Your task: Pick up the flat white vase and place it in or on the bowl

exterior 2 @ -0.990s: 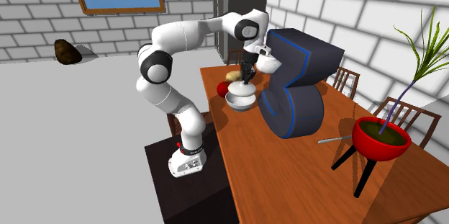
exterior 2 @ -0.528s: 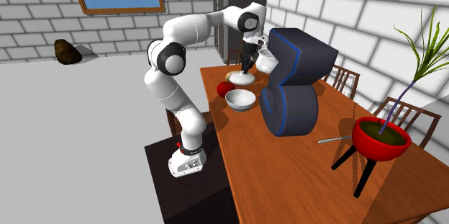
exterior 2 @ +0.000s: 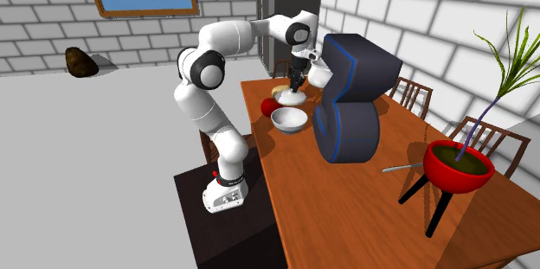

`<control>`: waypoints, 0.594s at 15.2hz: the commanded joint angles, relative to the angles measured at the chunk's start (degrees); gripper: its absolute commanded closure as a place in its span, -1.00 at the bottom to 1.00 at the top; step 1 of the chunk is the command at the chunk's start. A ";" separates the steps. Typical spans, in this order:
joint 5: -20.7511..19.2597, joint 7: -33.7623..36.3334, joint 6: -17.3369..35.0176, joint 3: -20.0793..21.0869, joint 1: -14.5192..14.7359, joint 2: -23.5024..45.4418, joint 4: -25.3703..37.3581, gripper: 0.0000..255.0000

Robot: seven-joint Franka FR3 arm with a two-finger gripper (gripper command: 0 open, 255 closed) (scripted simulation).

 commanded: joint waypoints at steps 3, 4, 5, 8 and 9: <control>0.06 -0.38 3.01 -0.05 -0.08 -0.46 -4.01 1.00; 0.08 -0.45 3.76 -0.02 -0.08 -0.56 -4.86 1.00; 0.10 -0.52 4.52 0.01 -0.07 -0.64 -5.70 1.00; 0.17 -0.71 6.79 0.10 -0.06 -0.81 -8.15 1.00; 0.20 -0.78 7.55 0.13 -0.06 -0.84 -8.95 1.00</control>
